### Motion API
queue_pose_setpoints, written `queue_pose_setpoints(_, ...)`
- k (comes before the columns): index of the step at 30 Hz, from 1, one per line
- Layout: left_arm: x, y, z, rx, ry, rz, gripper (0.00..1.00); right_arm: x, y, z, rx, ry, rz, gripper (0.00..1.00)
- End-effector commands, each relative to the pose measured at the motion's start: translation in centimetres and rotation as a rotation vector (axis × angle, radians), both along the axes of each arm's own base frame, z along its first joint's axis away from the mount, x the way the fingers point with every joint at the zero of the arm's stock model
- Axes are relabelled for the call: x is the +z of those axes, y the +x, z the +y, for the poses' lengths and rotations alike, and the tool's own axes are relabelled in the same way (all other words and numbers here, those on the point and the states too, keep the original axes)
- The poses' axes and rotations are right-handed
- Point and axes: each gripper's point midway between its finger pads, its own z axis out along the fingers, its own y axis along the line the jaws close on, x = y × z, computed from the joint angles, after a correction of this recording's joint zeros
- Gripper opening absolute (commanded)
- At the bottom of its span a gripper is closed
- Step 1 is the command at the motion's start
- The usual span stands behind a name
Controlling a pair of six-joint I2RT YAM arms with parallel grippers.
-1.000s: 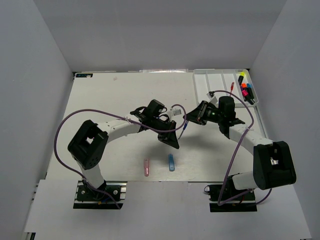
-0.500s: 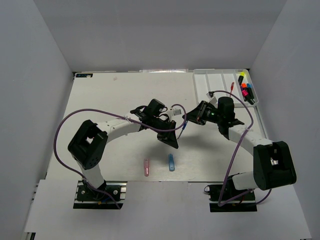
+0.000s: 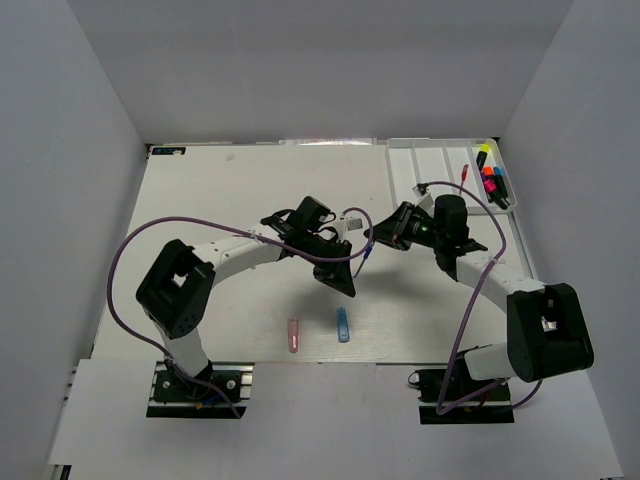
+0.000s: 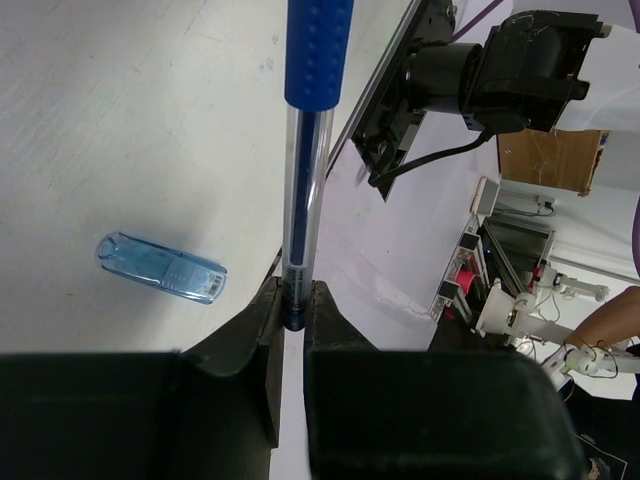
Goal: Sort the stationery into containers
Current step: Cap the pen
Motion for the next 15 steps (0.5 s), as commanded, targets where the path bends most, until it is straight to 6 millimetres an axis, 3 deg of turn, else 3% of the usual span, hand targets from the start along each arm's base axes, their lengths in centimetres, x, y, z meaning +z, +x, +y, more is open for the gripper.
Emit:
queue_pose_setpoints(1,5.3,8.0,-2.4,0.128,-0.161,-0.299,0.00,-1.2,-7.6,2.8,0.275,0.044,0.155,0.00)
queue_pose_setpoints(15,5.8,9.5,-2.1,0.165,-0.157,-0.327,0.00,-1.7,-8.7,3.1,0.299,0.038,0.170,0.00)
